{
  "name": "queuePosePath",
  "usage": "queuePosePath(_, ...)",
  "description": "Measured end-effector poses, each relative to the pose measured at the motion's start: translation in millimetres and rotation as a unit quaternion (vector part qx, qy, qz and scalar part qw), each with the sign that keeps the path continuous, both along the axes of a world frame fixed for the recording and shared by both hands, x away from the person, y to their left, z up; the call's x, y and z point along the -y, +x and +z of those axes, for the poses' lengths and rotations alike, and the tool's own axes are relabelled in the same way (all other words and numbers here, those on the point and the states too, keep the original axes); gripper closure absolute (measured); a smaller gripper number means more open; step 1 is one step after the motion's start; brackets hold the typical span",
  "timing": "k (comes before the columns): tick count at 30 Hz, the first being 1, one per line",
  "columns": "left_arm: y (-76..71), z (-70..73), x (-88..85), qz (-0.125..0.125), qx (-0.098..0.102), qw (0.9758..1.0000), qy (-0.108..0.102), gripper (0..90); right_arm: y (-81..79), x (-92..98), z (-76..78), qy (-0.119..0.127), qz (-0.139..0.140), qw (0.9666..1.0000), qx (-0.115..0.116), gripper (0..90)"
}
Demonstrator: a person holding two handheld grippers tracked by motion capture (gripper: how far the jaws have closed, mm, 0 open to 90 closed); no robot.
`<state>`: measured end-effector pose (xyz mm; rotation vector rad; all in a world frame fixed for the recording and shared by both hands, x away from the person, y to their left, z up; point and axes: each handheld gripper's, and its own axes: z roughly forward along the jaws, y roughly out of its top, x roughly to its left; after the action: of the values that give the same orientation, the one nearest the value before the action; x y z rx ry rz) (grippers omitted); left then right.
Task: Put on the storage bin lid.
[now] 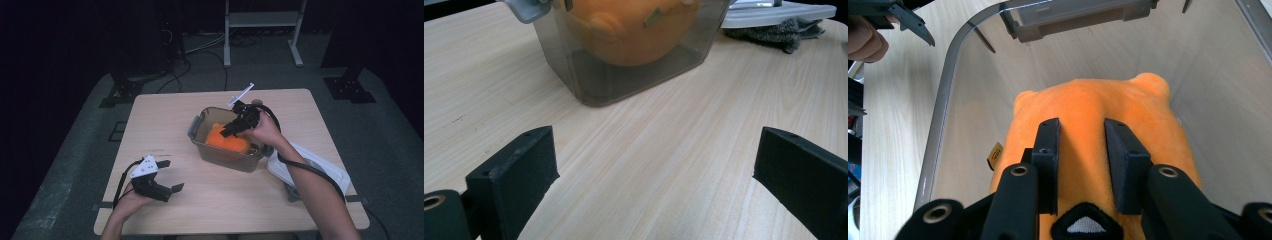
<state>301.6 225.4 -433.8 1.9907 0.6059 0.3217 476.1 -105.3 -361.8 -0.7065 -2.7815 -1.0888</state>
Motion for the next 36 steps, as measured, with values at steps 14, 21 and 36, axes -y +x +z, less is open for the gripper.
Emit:
queuePosePath(14, 0.2, -0.3, 0.6, 0.0, 0.0, 1.0, 0.0, 2.9, -0.3, 0.2, -0.6, -0.005, 0.0, 1.0, -0.002, 68.1)
queuePosePath(21, 0.3, -0.3, 0.4, 0.0, 0.0, 1.0, -0.001, 2.9, -0.3, 0.1, -0.8, -0.006, -0.001, 1.0, -0.004, 67.6)
queuePosePath(36, 0.3, -0.4, 0.9, 0.0, 0.0, 1.0, 0.0, 2.9, -1.4, 0.2, -1.3, -0.008, -0.002, 1.0, -0.004, 67.4)
